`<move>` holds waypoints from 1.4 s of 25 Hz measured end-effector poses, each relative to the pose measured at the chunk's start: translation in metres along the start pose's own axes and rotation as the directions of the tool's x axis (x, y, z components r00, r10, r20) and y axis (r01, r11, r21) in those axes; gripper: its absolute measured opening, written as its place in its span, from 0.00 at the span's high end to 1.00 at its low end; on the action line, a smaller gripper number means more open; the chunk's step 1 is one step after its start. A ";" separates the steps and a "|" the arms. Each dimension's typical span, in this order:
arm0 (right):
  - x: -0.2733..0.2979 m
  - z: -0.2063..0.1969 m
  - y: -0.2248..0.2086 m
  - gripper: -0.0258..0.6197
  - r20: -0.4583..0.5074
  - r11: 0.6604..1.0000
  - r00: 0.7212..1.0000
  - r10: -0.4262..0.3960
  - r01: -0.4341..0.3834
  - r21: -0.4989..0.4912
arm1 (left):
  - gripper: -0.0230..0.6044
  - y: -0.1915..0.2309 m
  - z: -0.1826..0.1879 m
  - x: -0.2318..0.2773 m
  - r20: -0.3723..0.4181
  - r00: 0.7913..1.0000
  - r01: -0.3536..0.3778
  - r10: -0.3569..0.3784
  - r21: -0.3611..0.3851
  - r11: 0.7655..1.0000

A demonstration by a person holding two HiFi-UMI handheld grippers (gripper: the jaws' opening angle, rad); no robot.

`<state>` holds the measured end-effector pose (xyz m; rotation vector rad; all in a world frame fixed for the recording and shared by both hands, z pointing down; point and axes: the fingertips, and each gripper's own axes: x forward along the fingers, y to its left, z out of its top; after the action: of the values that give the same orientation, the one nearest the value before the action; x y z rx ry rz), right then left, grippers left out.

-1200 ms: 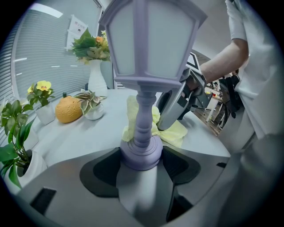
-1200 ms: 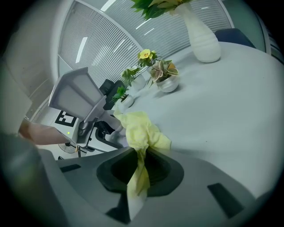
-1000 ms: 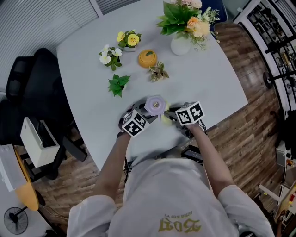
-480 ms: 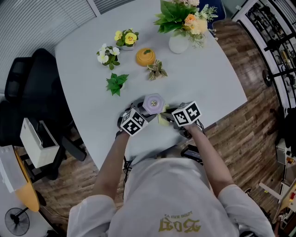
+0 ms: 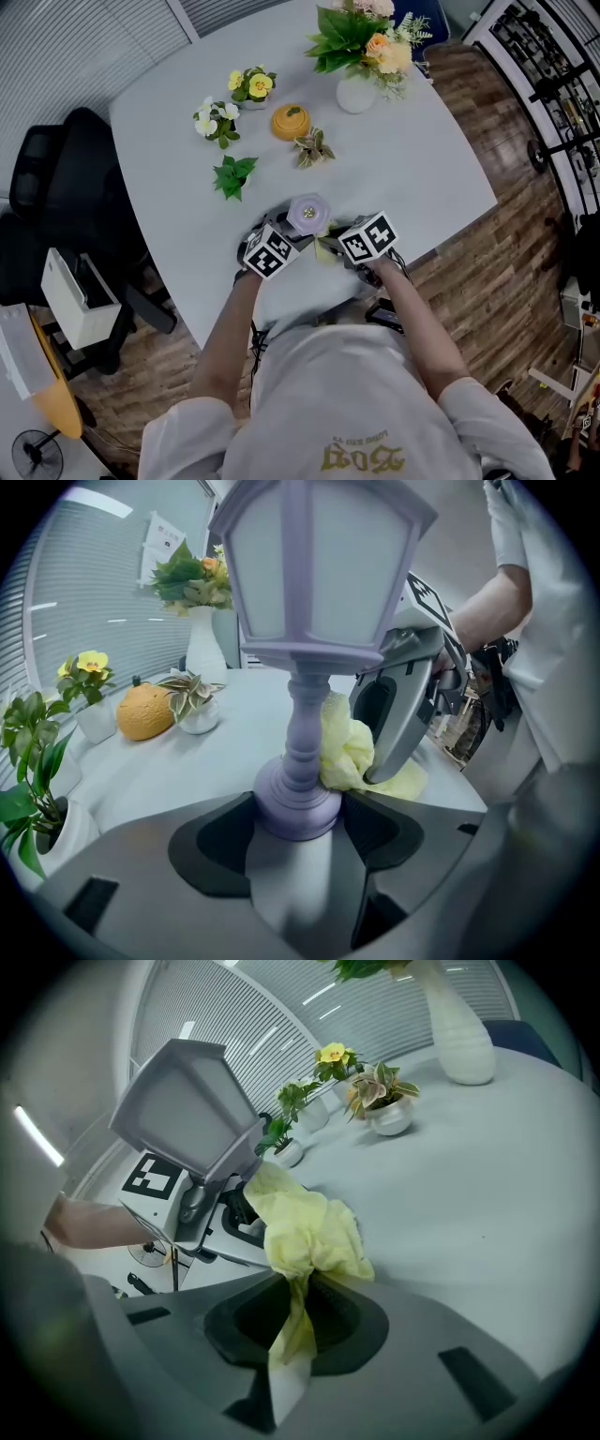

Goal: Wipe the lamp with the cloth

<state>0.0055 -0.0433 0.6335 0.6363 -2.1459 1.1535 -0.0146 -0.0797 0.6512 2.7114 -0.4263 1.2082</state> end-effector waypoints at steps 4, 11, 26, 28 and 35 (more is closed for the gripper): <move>-0.004 -0.001 -0.001 0.87 0.011 1.000 0.999 -0.031 0.031 0.000 | 0.48 -0.001 -0.001 0.001 -0.001 1.000 0.003 -0.003 -0.002 1.000; -0.035 0.002 -0.009 0.87 0.073 0.979 0.977 -0.201 0.204 -0.025 | 0.48 -0.003 -0.002 -0.003 0.012 1.000 0.019 -0.019 -0.027 0.999; -0.117 0.027 0.026 0.87 0.433 0.858 0.746 -0.506 0.489 0.159 | 0.75 -0.001 0.044 -0.104 0.387 0.911 -0.021 0.145 -0.307 0.952; -0.126 0.028 0.037 0.87 0.479 0.852 0.711 -0.515 0.487 0.193 | 0.83 -0.002 0.050 -0.122 0.425 0.885 -0.053 0.189 -0.312 0.949; -0.157 0.032 0.076 0.87 0.592 0.768 0.547 -0.592 0.604 0.210 | 0.95 -0.005 0.077 -0.181 0.517 0.802 -0.119 0.298 -0.352 0.928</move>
<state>0.0560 -0.0135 0.4660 1.8091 -2.1186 0.5505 -0.0742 -0.0578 0.4652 2.7391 -0.9232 0.2858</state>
